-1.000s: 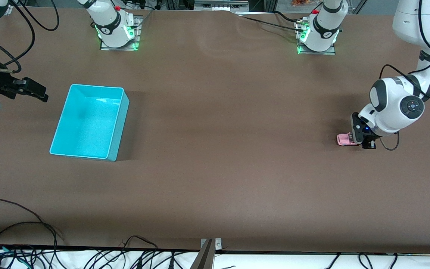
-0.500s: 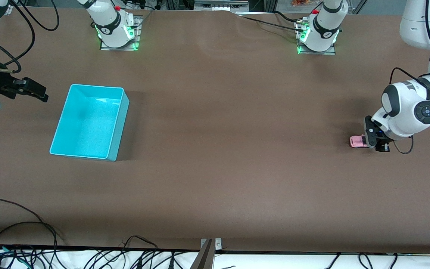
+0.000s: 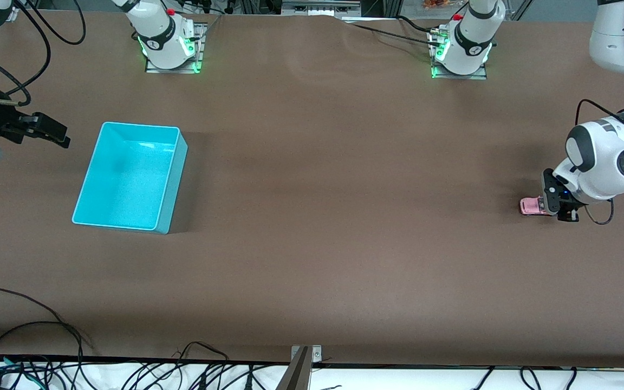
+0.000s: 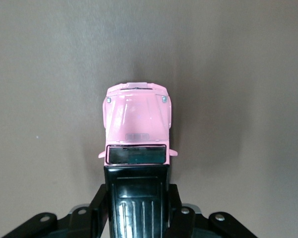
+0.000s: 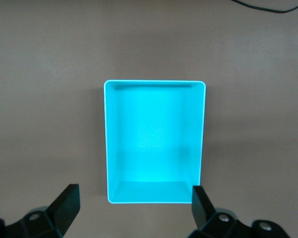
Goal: Wind and store pink jeep toy
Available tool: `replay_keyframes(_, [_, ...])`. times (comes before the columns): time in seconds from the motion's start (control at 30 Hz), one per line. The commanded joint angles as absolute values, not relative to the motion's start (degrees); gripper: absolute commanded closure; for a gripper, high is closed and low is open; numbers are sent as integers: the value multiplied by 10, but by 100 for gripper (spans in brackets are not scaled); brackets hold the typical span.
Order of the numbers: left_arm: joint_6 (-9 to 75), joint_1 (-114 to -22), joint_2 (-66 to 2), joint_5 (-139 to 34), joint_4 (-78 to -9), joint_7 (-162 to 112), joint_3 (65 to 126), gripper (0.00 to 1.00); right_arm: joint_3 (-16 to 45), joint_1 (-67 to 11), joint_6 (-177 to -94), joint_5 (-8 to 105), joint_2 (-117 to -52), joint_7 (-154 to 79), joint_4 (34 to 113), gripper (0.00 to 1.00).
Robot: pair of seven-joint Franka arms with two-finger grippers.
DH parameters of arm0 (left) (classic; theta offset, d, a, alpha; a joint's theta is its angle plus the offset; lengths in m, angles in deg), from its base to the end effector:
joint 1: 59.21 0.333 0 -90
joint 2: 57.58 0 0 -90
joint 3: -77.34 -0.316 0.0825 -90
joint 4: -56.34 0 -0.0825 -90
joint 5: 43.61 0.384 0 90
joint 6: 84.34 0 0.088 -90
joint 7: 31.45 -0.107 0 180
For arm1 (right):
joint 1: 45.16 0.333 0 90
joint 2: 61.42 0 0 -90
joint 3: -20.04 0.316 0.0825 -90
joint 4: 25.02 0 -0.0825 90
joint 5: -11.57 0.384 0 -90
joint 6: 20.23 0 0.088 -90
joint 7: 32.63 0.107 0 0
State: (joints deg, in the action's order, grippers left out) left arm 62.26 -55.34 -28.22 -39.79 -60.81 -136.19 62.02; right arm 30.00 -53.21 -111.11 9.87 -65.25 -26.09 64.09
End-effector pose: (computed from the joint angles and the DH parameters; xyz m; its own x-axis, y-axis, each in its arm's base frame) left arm 0.5658 0.1939 0.1965 -0.0145 -0.9865 -0.1632 -0.9994 0.0091 0.0342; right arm 0.5749 0.0128 0.5960 0.9962 -0.0802 -0.0327 -0.0796 -0.9966 0.0219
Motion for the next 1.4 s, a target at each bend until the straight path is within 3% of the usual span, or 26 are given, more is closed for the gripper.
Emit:
replay_keyframes(0.0, [657, -542, -222, -385, -577, -1374, 620, 96, 301, -535, -1109, 104, -655, -267, 630, 0])
replay_keyframes(0.13, [657, -542, -223, -385, -577, -1374, 620, 87, 301, -535, -1109, 104, -655, -267, 630, 0])
replay_keyframes(0.17, [657, -543, -224, -385, -577, -1374, 620, 75, 301, -535, -1109, 104, -655, -267, 630, 0])
replay_keyframes(0.27, [657, -542, -229, -387, -576, -1374, 619, 8, 301, -535, -1109, 104, -657, -267, 630, 0])
replay_keyframes(0.3, [656, -542, -231, -387, -576, -1374, 618, 0, 301, -535, -1109, 104, -657, -267, 630, 0])
replay_keyframes(1.07, [568, -546, -363, -397, -576, -1396, 584, 0, 301, -535, -1109, 104, -657, -267, 630, 0])
replay_keyframes(1.37, [553, -553, -412, -523, -576, -1368, 584, 0, 301, -535, -1109, 104, -657, -267, 630, 0])
